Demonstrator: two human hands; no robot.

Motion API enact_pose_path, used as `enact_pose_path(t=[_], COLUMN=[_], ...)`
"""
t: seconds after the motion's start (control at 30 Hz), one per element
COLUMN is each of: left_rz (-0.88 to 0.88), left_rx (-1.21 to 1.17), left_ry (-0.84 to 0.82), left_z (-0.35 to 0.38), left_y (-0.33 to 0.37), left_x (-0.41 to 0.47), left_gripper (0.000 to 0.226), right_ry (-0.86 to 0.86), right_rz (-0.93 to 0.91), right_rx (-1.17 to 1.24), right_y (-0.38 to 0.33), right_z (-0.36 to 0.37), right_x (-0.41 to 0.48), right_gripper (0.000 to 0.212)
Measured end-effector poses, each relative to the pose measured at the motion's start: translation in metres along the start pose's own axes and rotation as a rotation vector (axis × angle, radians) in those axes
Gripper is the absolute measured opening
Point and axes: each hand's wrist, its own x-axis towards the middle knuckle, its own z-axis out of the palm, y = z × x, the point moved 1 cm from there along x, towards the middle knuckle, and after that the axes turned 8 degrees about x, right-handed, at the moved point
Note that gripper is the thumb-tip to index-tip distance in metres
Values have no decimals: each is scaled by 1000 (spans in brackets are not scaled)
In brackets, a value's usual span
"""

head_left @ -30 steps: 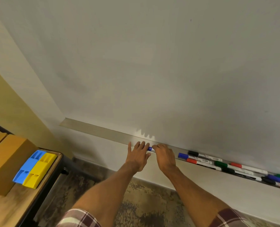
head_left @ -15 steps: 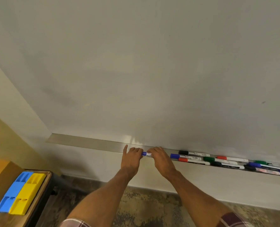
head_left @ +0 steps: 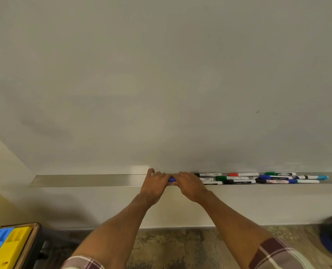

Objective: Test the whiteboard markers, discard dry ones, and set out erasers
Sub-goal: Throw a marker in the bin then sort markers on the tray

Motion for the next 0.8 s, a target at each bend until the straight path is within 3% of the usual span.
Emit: enact_pose_path(t=[0.2, 0.4, 0.53, 0.6, 0.67, 0.8], left_rz=[31, 23, -23, -48, -55, -90], left_rx=[-6, -20, -30, -49, -23, 50], left_ry=[16, 53, 64, 115, 273, 443], left_z=[-14, -28, -35, -41, -49, -73], left_y=[23, 58, 87, 100, 111, 132], left_x=[13, 32, 44, 49, 55, 75], left_gripper=[19, 21, 24, 29, 22, 37], right_ry=[11, 111, 157, 203, 241, 375], right_rz=[9, 77, 150, 168, 178, 111], right_rx=[-13, -85, 120, 149, 122, 128], right_y=[19, 52, 71, 83, 95, 115], right_z=[-22, -40, -61, -74, -89, -123], right_x=[-15, -40, -59, -68, -77, -86], right_gripper=[27, 37, 47, 34, 22, 21])
